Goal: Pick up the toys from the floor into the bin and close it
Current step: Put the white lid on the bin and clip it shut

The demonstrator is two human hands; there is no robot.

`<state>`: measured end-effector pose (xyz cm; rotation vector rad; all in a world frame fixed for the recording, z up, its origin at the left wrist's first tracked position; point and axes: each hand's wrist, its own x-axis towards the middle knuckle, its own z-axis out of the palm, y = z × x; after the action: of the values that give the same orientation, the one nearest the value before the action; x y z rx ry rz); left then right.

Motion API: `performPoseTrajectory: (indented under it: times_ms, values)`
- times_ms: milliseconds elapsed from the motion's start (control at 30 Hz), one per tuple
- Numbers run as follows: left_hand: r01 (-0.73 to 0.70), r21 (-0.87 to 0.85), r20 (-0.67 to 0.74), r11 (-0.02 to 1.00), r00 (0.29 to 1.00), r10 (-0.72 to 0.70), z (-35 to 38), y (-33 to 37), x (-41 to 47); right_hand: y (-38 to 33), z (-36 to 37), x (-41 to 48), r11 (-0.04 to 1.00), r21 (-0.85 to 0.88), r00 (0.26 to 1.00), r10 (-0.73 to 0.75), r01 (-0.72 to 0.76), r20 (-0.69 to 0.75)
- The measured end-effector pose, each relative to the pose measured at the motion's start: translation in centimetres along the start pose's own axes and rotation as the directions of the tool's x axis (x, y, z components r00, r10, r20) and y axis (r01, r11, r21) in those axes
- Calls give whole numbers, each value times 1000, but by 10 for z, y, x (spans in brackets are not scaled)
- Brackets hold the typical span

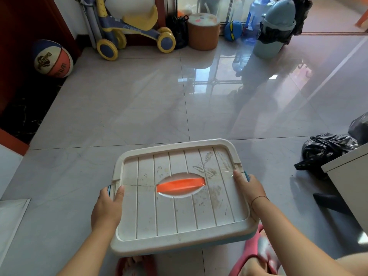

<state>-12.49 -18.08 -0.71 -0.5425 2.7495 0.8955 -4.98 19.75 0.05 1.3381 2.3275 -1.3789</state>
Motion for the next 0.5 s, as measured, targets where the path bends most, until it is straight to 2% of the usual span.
performPoseTrajectory:
  times_ms: [100,200,267,333,400,500]
  values:
    - [14,-15,21,1000,1000,-14,3,6,-6,0,-3,0,1000,-18,1000,1,-2,-6]
    - [-16,-30,12,999,1000,17,1,11,-14,-2,-2,-3,995,-94,999,-19,17,-29]
    - [12,-42,8,999,1000,-12,-1,12,-20,-2,-1,-7,989,-143,998,-40,33,-47]
    - [165,-56,-5,985,986,-165,-1,13,-30,-2,1,-13,984,-175,997,-51,41,-52]
    - [353,-21,-23,935,935,-353,-1,16,-40,-2,1,-17,978,-203,998,-47,36,-50]
    - [436,49,-19,899,900,-435,-2,17,-44,-6,0,-19,970,-244,998,-25,12,-51]
